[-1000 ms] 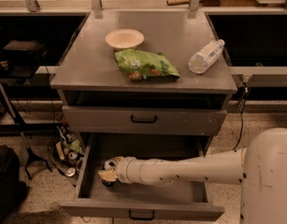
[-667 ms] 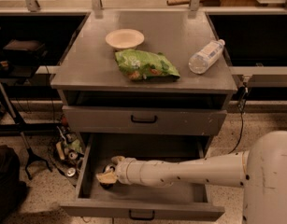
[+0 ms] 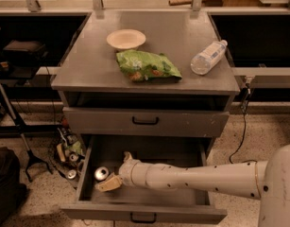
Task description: Place pepsi can into middle drawer
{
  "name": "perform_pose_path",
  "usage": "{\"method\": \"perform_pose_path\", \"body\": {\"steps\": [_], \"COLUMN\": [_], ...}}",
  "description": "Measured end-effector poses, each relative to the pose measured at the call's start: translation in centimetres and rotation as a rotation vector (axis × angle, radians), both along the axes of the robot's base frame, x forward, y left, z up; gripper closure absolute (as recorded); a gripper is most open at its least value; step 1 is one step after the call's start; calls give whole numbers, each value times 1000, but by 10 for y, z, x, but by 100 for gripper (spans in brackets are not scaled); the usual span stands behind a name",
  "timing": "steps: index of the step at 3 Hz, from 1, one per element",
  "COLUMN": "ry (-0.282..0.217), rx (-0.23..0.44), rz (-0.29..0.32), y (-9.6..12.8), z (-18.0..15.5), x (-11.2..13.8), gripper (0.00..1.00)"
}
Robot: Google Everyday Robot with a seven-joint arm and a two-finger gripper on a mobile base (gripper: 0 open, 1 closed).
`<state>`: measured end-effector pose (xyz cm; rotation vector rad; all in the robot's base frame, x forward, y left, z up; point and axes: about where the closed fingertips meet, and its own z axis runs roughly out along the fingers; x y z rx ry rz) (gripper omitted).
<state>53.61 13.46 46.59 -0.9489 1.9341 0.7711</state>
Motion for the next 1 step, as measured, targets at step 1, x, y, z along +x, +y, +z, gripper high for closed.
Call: {"method": "perform_pose_path", "body": {"steps": [1], "ry": [0], "rx": [0], "rz": [0], "y": [0], "z": [0], "x": [0], "gripper": [0]}}
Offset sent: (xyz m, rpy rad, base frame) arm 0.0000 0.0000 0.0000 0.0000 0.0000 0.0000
